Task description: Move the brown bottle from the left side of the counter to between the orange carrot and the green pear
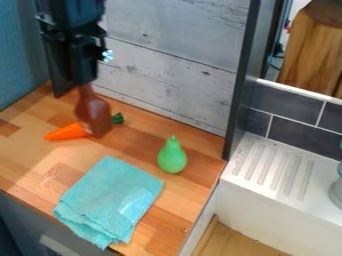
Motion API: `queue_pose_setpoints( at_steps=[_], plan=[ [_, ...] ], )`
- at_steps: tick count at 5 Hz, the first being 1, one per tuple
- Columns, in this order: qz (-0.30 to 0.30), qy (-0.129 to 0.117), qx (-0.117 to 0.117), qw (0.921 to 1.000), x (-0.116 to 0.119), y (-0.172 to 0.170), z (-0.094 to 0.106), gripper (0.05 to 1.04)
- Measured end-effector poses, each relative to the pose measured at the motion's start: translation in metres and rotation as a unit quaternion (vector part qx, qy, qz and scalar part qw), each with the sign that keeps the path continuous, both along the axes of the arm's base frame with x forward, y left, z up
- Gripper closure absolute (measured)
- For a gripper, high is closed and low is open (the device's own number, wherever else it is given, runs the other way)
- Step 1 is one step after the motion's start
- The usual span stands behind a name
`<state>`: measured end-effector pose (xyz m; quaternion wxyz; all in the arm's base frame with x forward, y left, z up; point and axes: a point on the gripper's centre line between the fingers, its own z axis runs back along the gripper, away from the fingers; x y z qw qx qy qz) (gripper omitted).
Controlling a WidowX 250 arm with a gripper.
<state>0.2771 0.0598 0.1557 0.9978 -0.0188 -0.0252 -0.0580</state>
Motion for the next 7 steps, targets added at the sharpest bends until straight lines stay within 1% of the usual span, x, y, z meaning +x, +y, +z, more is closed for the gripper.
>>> queue_pose_setpoints(
  at_steps=[1,2,3,4,5,6,7],
  plan=[
    [-0.011,0.021,0.002,0.9997,0.029,-0.018,-0.020,0.757],
    [-0.015,0.018,0.004,0.9997,0.046,-0.028,-0.035,0.757],
    [-0.005,0.024,0.004,0.9997,0.062,-0.028,-0.052,0.757],
    [0.000,0.039,0.017,0.9991,0.071,-0.027,-0.065,0.757],
    [0.005,0.043,0.020,0.9988,0.076,-0.026,-0.067,0.757],
    [0.005,0.049,0.022,0.9985,0.076,-0.025,-0.067,0.718],
    [0.012,0.058,0.019,0.9981,0.073,-0.025,-0.067,0.415]
  ],
)
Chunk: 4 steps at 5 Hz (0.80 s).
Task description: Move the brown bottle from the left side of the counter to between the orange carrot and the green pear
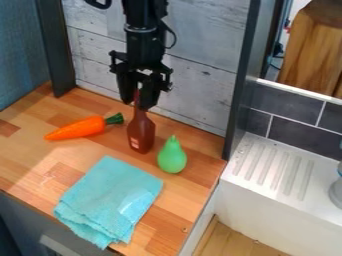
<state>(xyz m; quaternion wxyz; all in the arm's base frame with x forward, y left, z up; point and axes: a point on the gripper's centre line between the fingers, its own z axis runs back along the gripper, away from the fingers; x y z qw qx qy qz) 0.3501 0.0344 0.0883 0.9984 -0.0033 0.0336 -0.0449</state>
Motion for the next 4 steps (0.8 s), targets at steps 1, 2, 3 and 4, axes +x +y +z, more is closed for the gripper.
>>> queue_pose_setpoints(
  at_steps=[1,2,3,4],
  plan=[
    [0.003,-0.025,-0.014,0.9996,-0.007,-0.003,0.016,0.131],
    [0.017,-0.061,-0.022,0.9978,-0.026,0.004,0.047,0.077],
    [0.012,-0.042,-0.017,0.9989,-0.068,0.004,0.055,0.081],
    [-0.001,-0.024,-0.016,0.9996,-0.106,0.003,0.052,0.083]
  ],
)
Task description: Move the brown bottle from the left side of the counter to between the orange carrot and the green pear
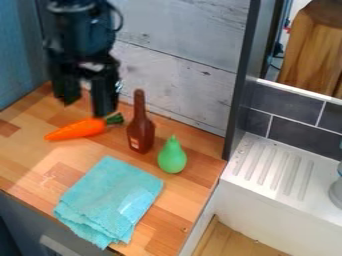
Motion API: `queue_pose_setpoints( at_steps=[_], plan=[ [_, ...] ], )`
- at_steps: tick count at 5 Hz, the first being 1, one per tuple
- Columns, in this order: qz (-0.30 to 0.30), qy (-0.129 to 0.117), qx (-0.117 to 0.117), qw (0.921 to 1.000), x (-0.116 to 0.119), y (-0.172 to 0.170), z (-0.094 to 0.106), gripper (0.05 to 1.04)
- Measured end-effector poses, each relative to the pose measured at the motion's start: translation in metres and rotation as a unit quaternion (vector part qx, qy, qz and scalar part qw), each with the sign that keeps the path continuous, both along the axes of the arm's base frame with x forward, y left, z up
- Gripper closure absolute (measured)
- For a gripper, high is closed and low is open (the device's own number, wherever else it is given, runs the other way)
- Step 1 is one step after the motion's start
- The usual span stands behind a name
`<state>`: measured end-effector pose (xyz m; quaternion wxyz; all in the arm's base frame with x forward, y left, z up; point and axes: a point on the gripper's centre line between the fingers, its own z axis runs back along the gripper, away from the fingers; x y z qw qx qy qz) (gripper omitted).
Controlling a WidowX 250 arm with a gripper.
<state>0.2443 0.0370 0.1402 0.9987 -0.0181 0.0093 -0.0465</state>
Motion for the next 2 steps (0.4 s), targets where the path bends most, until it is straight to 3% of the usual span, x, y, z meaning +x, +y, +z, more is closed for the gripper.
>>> queue_pose_setpoints(
  at_steps=[1,2],
  plan=[
    [-0.020,0.006,-0.011,0.9997,-0.0267,-0.0073,-0.0112,0.083],
    [-0.003,0.025,0.000,0.9997,-0.0327,-0.0047,-0.0186,0.083]
  ],
)
